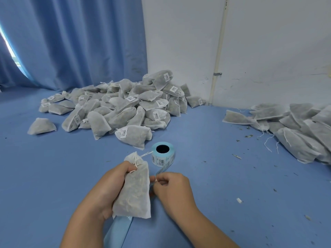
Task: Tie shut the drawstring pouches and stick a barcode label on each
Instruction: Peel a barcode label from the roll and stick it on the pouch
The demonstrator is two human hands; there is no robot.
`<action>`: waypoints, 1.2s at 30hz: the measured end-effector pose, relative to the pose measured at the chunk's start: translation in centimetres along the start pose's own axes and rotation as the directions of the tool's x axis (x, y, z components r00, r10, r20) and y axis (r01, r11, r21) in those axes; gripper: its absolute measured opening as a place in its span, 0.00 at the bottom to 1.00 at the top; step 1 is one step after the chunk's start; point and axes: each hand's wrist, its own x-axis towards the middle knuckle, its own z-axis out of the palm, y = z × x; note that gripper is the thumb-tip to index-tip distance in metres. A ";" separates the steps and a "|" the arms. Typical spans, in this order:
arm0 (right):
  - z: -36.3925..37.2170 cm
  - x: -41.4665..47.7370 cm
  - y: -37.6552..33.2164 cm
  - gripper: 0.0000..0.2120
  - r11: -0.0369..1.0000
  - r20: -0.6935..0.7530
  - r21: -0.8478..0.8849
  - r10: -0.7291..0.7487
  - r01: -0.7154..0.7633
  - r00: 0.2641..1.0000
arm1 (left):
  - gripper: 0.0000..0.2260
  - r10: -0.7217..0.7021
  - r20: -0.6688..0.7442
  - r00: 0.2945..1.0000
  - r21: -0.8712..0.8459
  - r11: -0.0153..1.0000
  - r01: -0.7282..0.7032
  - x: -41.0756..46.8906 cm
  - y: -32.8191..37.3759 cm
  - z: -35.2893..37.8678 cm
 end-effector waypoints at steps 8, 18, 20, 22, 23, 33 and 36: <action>-0.3 0.0 0.0 0.06 0.994 -0.043 -0.112 -0.021 0.016 0.999 | 0.13 0.002 0.009 1.000 0.060 0.998 -0.003 1.1 -0.1 -1.2; -2.4 -0.4 0.0 0.06 0.974 -0.054 -0.210 0.076 -0.086 0.996 | 0.12 0.019 0.007 1.000 0.052 0.998 -0.020 0.5 0.6 -0.3; -3.1 -0.5 0.0 0.06 0.974 -0.053 -0.204 0.091 -0.100 0.994 | 0.11 0.024 0.015 1.000 0.020 0.999 -0.025 0.2 0.5 -0.4; -4.0 -0.7 0.0 0.03 0.977 -0.054 -0.184 0.100 -0.108 0.994 | 0.12 0.030 0.049 0.998 -0.035 0.999 -0.028 -0.3 0.4 -0.4; -4.6 -0.8 0.0 0.03 0.980 -0.053 -0.170 0.097 -0.105 0.994 | 0.14 0.045 0.067 0.997 -0.064 0.997 -0.041 -0.5 0.4 -0.4; -14.7 -4.1 -2.5 0.07 0.792 0.024 0.608 0.048 -0.053 0.999 | 0.17 0.158 0.195 0.968 0.213 0.957 -0.199 -0.7 1.1 6.3; -17.5 -5.0 -3.1 0.08 0.627 0.017 0.778 -0.089 0.043 0.996 | 0.09 0.183 0.239 0.954 0.390 0.881 -0.267 -0.2 0.5 10.1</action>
